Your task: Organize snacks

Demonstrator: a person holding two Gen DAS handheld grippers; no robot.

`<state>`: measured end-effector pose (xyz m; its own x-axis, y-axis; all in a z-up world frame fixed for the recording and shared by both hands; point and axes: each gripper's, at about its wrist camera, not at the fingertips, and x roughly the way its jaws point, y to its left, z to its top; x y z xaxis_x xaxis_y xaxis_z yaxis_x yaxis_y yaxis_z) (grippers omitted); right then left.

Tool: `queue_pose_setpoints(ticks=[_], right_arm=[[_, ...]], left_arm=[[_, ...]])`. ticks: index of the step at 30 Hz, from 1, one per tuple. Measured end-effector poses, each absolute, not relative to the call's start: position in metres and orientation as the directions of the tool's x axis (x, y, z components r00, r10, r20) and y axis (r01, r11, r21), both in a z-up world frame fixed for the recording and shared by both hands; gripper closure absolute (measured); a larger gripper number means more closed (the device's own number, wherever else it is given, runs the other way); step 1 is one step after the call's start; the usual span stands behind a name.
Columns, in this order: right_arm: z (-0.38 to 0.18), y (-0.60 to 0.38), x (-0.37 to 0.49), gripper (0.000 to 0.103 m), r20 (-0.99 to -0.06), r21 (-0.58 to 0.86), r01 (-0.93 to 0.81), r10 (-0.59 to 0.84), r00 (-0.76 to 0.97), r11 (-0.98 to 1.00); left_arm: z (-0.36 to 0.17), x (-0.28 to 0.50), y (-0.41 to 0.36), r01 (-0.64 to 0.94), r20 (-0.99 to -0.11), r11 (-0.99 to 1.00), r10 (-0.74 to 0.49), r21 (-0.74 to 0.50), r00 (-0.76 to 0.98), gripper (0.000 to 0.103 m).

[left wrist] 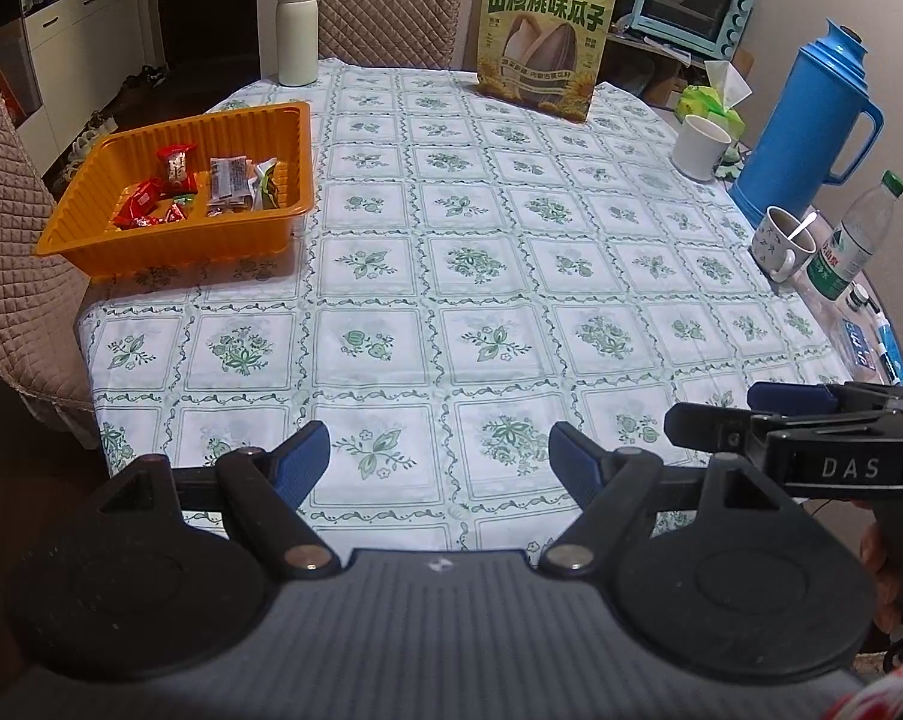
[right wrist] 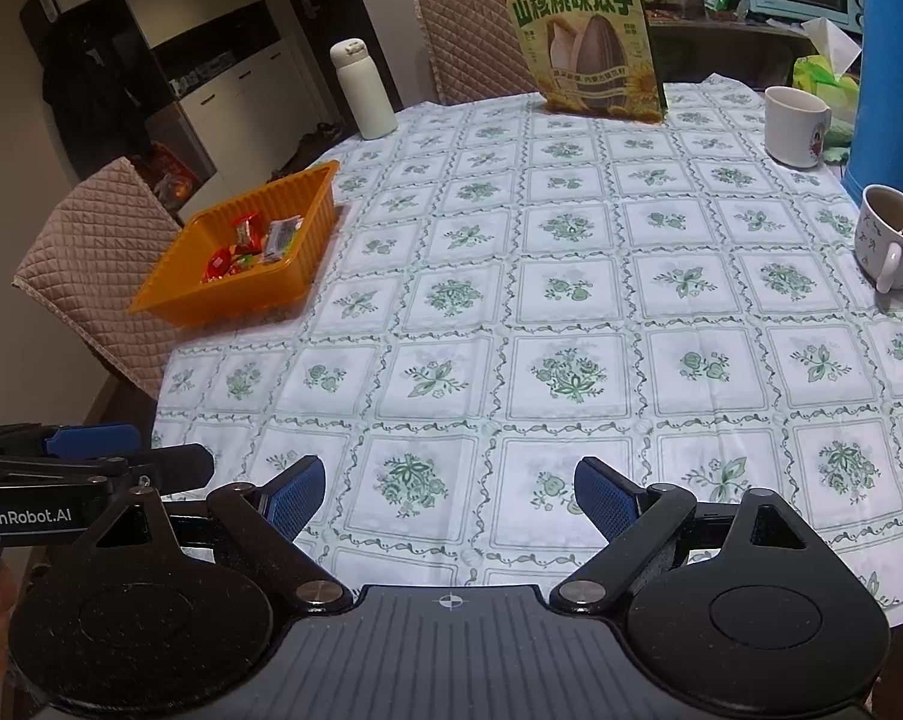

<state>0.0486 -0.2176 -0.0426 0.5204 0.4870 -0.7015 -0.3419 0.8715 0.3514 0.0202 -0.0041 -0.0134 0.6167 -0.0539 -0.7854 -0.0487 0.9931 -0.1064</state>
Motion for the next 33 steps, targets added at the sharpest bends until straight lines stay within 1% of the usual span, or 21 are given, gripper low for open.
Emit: queue_pose_setpoints(ticks=[33], right_arm=[[-0.0416,-0.2218,0.0513,0.013,-0.7,0.35,-0.334,0.481,0.528,0.875]], left_arm=[[-0.0118,0.0276,-0.0078,-0.036,-0.783,0.994,-0.058,-0.102,0.619,0.024]])
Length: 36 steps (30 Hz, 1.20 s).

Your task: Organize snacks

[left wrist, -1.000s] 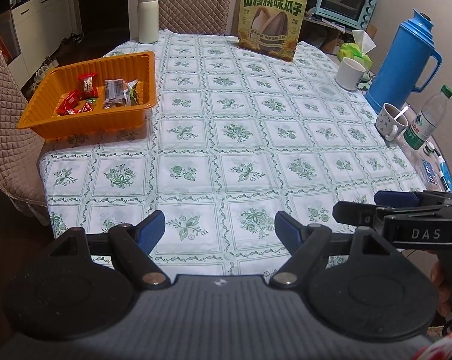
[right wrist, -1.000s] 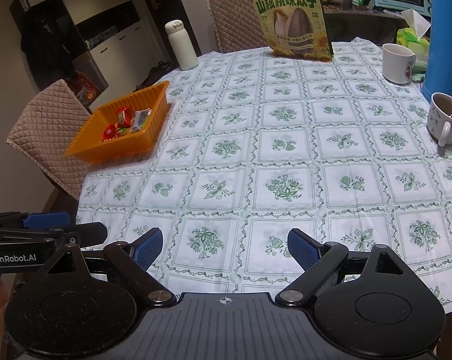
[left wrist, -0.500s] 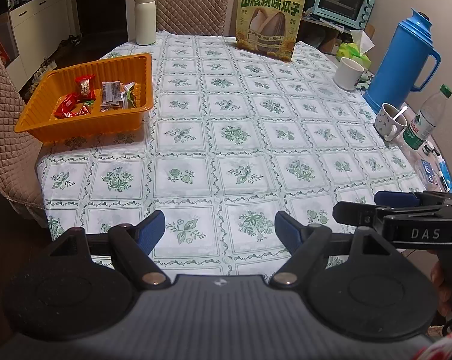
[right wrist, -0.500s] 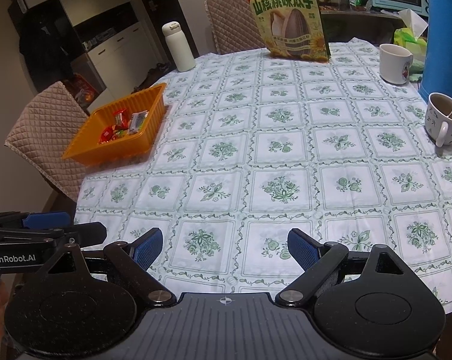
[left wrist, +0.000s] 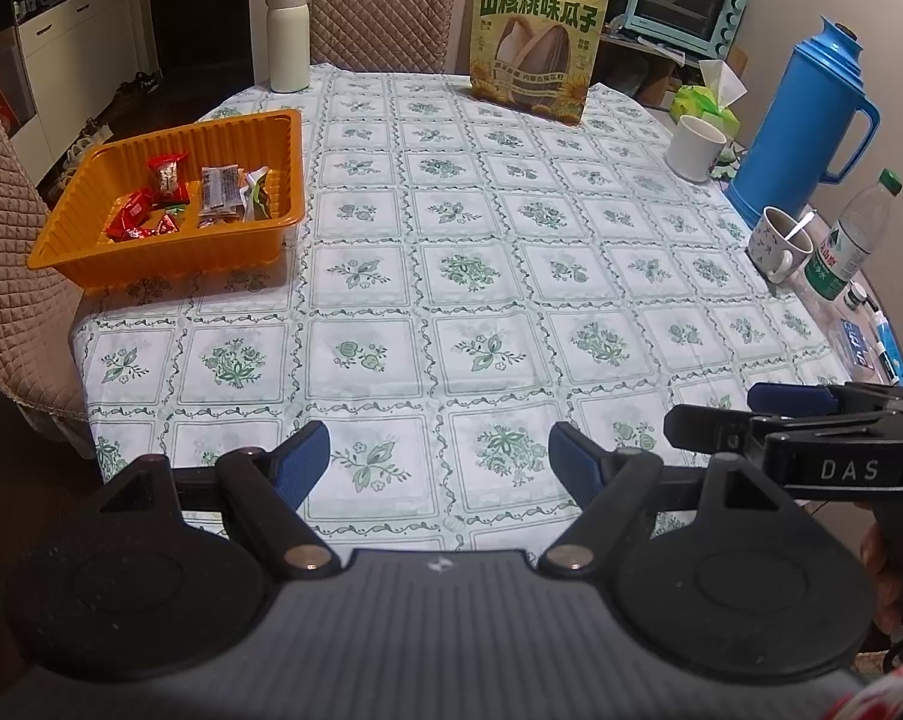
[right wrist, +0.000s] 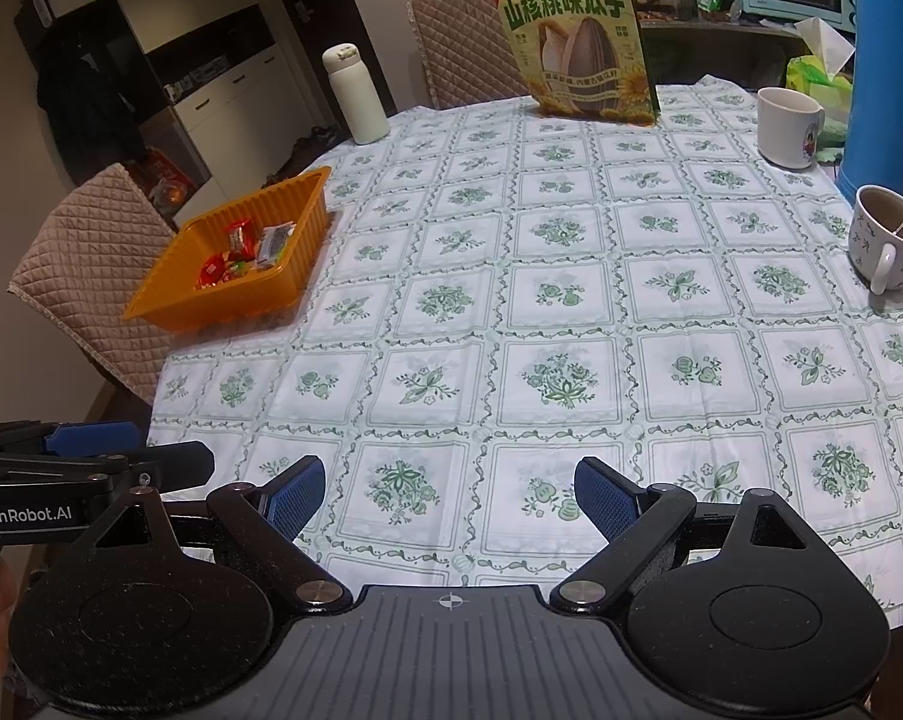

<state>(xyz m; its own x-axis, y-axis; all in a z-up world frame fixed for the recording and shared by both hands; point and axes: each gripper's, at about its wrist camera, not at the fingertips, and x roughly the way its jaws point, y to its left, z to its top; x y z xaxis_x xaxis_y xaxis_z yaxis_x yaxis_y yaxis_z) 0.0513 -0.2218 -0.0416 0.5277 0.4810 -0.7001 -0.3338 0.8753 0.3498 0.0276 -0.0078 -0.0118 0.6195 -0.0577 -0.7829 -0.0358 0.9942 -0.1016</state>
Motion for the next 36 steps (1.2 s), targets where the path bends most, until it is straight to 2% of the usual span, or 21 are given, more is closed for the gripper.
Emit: queue_pose_setpoints(ticks=[36], right_arm=[[-0.0404,-0.2202,0.052,0.013,-0.698,0.351,-0.338,0.485,0.526,0.873]], left_arm=[[-0.0105,0.0266,-0.0058,-0.051,-0.781,0.994,-0.043,-0.095,0.623,0.024]])
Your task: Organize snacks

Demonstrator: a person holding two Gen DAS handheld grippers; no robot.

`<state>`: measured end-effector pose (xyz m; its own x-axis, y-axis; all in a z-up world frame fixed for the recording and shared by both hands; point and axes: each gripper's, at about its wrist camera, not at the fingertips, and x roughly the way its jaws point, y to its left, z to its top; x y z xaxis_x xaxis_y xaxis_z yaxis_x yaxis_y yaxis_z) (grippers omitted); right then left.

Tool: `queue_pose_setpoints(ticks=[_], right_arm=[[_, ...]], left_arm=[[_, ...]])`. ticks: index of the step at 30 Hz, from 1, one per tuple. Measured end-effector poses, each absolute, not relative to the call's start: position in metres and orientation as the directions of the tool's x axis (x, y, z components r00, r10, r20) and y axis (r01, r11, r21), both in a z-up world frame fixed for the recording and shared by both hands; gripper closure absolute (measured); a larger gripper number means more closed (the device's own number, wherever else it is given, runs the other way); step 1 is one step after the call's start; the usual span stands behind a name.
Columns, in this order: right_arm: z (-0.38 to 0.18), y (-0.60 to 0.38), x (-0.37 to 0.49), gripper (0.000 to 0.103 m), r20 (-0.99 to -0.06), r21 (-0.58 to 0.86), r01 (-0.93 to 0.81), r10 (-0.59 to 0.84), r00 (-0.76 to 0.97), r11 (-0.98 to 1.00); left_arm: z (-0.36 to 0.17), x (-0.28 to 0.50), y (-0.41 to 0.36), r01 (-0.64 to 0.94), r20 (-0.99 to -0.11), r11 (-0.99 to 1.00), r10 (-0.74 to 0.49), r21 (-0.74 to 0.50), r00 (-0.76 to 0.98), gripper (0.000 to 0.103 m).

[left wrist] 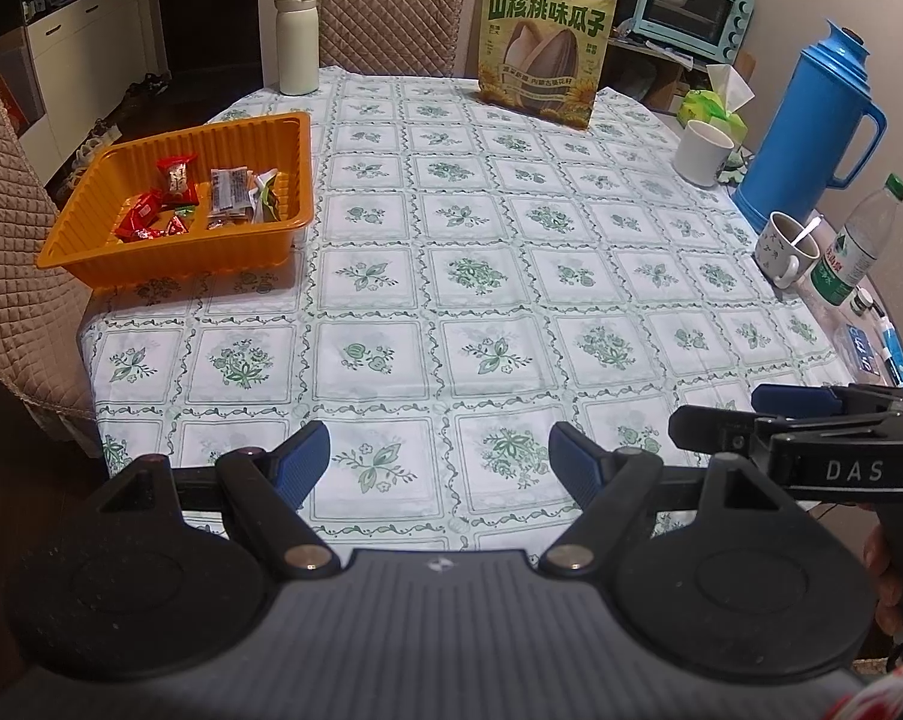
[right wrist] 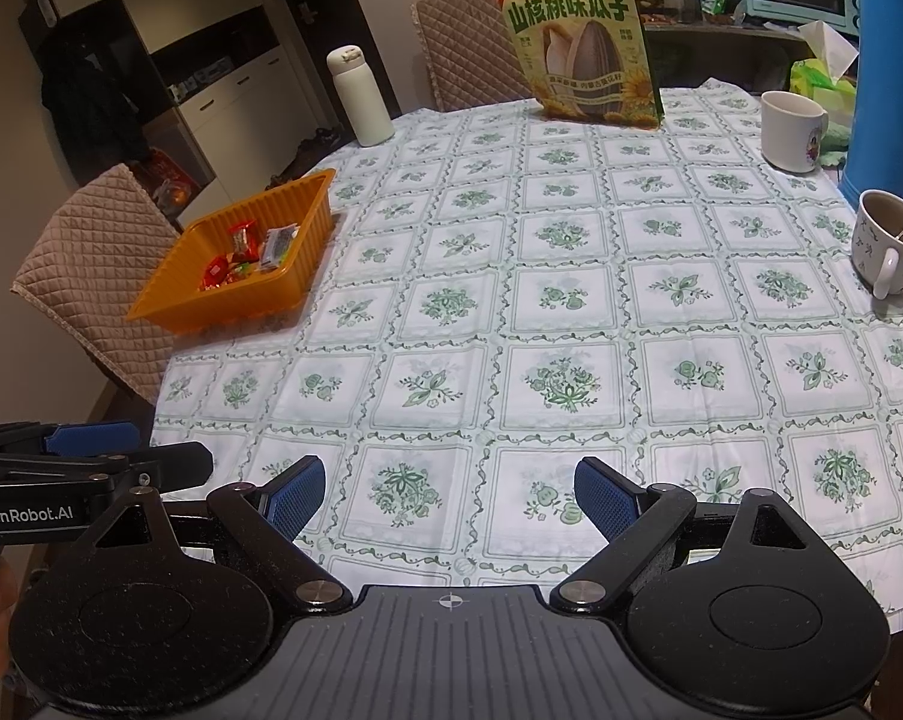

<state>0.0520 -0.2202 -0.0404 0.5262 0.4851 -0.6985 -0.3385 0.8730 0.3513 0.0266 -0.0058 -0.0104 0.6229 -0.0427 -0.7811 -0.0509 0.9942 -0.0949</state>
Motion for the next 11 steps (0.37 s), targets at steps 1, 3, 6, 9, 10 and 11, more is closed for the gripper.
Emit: queue_pose_setpoints(ticks=[1,3,6,9,10,11], right_arm=[[-0.0395,-0.2198,0.0522,0.013,-0.698,0.351,-0.34,0.486,0.526,0.872],[-0.0388,-0.2193,0.053,0.013,-0.697,0.352,-0.343,0.488,0.525,0.871],[-0.0383,-0.2189,0.0545,0.013,-0.697,0.353,-0.346,0.491,0.523,0.869],[-0.0395,-0.2207,0.0552,0.013,-0.695,0.357,-0.347,0.495,0.522,0.867],[-0.0396,-0.2212,0.0553,0.013,-0.694,0.357,-0.348,0.496,0.522,0.867],[-0.0396,-0.2213,0.056,0.013,-0.694,0.357,-0.349,0.496,0.522,0.867]], left_arm=[[-0.0109,0.0265,-0.0059,-0.052,-0.781,0.994,-0.041,-0.094,0.623,0.024],[-0.0115,0.0271,-0.0064,-0.058,-0.782,0.994,-0.034,-0.089,0.623,0.024],[-0.0119,0.0273,-0.0068,-0.06,-0.782,0.994,-0.032,-0.089,0.622,0.024],[-0.0118,0.0281,-0.007,-0.063,-0.782,0.994,-0.029,-0.087,0.623,0.024],[-0.0122,0.029,-0.0076,-0.064,-0.782,0.994,-0.028,-0.086,0.622,0.024],[-0.0127,0.03,-0.0081,-0.066,-0.783,0.994,-0.025,-0.084,0.621,0.024]])
